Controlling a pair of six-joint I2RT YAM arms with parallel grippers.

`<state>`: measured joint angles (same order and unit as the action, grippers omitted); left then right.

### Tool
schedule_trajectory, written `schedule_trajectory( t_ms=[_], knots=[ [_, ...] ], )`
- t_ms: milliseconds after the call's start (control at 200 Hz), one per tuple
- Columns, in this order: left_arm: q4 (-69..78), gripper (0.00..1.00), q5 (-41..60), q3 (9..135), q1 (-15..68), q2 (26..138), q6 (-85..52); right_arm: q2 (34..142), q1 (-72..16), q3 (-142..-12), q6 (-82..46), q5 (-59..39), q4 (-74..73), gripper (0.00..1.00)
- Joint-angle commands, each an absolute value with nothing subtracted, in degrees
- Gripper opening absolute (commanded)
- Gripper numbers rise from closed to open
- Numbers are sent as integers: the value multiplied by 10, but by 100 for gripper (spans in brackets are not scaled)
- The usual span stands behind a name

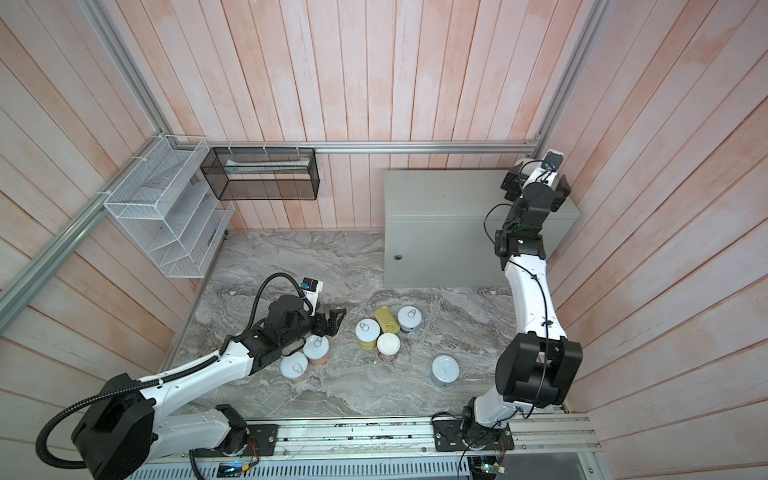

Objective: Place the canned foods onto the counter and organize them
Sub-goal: 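Lower the can onto the cabinet top and open the right gripper, then withdraw the right gripper while the left gripper lowers toward a white-lidded can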

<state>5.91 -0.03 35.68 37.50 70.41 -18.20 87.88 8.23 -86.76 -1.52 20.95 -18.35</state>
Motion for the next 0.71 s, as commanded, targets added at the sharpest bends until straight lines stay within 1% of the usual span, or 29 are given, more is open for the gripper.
schedule_trajectory(
  t_ms=[0, 80, 130, 185, 300, 360, 460, 580, 700],
  knots=[
    [32, 100, -1, 380, 373, 693, -172, 811, 78, -800, -51, 266, -124, 98],
    [11, 100, -2, 390, 373, 689, -169, 751, 78, -711, -31, 263, -154, 98],
    [-1, 100, -2, 399, 374, 690, -169, 723, 75, -672, -14, 284, -167, 98],
    [-11, 100, 0, 407, 377, 688, -167, 699, 74, -647, -16, 301, -165, 98],
    [-31, 100, 0, 427, 390, 683, -164, 653, 69, -608, -37, 295, -133, 98],
    [-44, 100, 5, 440, 398, 685, -163, 628, 67, -588, -66, 284, -106, 98],
    [-88, 100, 9, 471, 408, 704, -170, 590, 54, -545, -92, 240, -68, 96],
    [-133, 100, 33, 488, 412, 715, -190, 585, 28, -523, -96, 236, -12, 96],
    [-159, 100, 41, 487, 422, 713, -199, 560, -5, -487, -107, 185, -5, 96]
  ],
)
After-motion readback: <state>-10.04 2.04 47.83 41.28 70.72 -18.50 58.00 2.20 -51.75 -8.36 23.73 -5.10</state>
